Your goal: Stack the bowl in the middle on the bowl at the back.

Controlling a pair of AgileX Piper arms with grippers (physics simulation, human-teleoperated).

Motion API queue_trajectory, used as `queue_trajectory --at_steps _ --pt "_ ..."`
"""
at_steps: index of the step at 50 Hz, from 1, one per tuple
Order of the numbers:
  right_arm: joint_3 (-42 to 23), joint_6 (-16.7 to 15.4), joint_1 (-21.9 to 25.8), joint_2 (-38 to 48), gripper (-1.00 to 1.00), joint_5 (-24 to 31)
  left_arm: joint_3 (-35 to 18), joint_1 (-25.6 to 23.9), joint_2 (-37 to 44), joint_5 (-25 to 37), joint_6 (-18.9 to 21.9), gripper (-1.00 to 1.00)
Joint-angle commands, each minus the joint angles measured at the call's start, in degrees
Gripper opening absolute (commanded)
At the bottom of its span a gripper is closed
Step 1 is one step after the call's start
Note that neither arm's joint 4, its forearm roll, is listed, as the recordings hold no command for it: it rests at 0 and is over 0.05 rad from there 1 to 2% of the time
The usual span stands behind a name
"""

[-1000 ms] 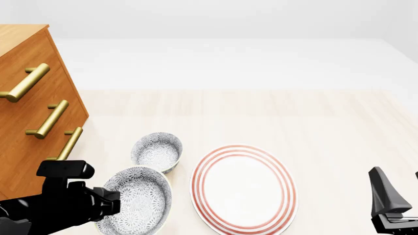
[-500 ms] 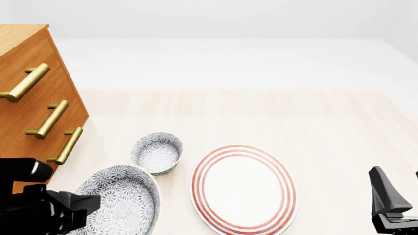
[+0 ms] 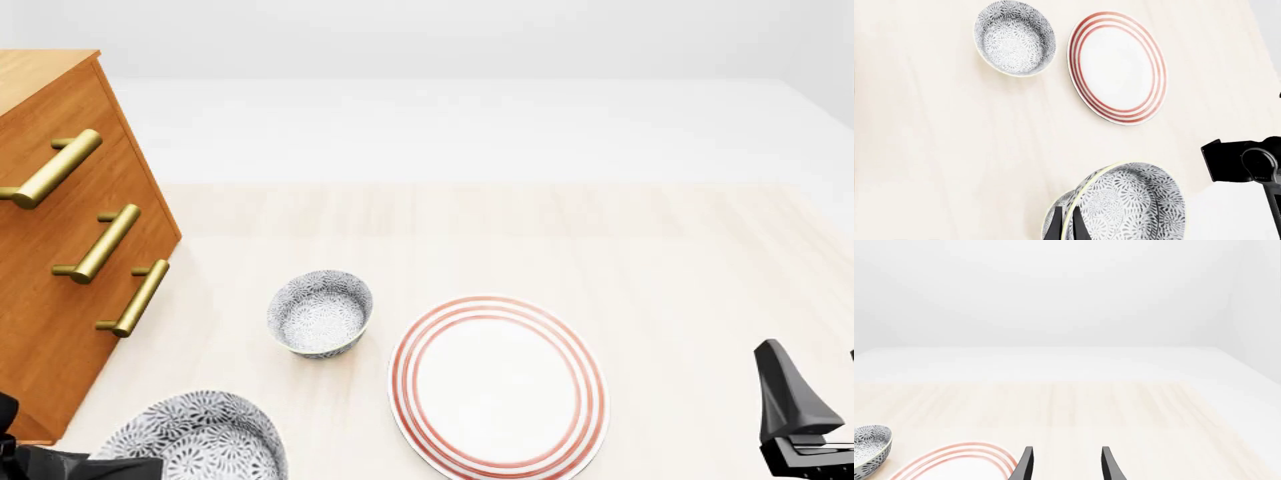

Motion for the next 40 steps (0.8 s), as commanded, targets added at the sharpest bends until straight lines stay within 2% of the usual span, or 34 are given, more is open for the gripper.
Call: queue_trajectory --at_steps 1,9,15,29,40 --pt "0.0 0.1 0.0 0.0 1.00 -0.1 0.8 -4.2 -2.5 1.4 -1.4 -1.00" --pt "0.1 0.1 -0.1 0.0 1.00 -0.2 1.5 -7.2 -2.5 0.7 -2.6 -1.00" --pt "-0.2 0.0 -0.1 -0.1 1.00 0.0 4.9 -9.8 -2.8 -1.0 -3.4 -1.00" --pt "-0.6 0.0 -0.1 -0.2 1.00 0.5 10.9 -12.7 -3.1 -4.2 -5.3 -1.00" --pt "-0.3 0.0 -0.1 -0.2 1.00 0.2 12.9 -14.6 -0.6 -8.4 -6.4 -1.00"
